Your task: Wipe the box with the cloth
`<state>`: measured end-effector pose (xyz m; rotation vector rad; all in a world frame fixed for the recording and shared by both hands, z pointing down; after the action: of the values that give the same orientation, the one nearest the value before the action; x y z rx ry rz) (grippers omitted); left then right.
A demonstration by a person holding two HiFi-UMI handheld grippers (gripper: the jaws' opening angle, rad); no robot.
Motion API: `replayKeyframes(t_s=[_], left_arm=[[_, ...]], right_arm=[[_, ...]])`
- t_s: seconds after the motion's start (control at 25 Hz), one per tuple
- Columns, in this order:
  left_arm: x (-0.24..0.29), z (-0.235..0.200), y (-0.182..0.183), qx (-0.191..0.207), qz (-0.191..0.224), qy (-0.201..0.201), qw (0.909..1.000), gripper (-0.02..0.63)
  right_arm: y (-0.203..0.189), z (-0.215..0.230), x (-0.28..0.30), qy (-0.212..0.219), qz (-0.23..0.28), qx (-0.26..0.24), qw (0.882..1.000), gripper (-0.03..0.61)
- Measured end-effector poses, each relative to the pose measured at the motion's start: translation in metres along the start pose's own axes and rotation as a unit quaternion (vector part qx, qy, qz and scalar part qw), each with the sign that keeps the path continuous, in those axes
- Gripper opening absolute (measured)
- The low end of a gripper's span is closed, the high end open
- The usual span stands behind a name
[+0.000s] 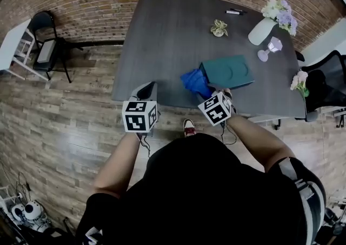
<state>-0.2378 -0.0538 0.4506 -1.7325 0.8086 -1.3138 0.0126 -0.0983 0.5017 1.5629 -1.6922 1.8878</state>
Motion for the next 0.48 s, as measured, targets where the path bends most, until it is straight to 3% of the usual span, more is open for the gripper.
replayKeyframes(t_s=[0.16,0.32,0.48], left_arm=[[0.04,0.008,0.024,-0.007,0.009,0.018,0.9998,0.008],[0.076,0.024,0.043,-0.004,0.003,0.028,0.9996,0.008],[0.099,0.029,0.051,-0.013,-0.006,0.057,0.9983,0.008]], right_arm=[[-0.002,0.022,0.018,0.048,-0.027,-0.061,0.997,0.135],[0.017,0.047,0.03,0.091,-0.017,-0.074,0.993,0.135],[0.039,0.079,0.046,0.103,0.0,-0.09,0.991,0.135]])
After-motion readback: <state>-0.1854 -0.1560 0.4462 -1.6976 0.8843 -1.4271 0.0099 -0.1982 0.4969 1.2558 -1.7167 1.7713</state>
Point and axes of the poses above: the fingertips, and each gripper's own axes: x forward along the fingers, z to its right, y out of its top, the point moved 10 cm from there along -x, backward along the fingers, and after that the axes turned 5 degrees about y, right-handed, at the moved point
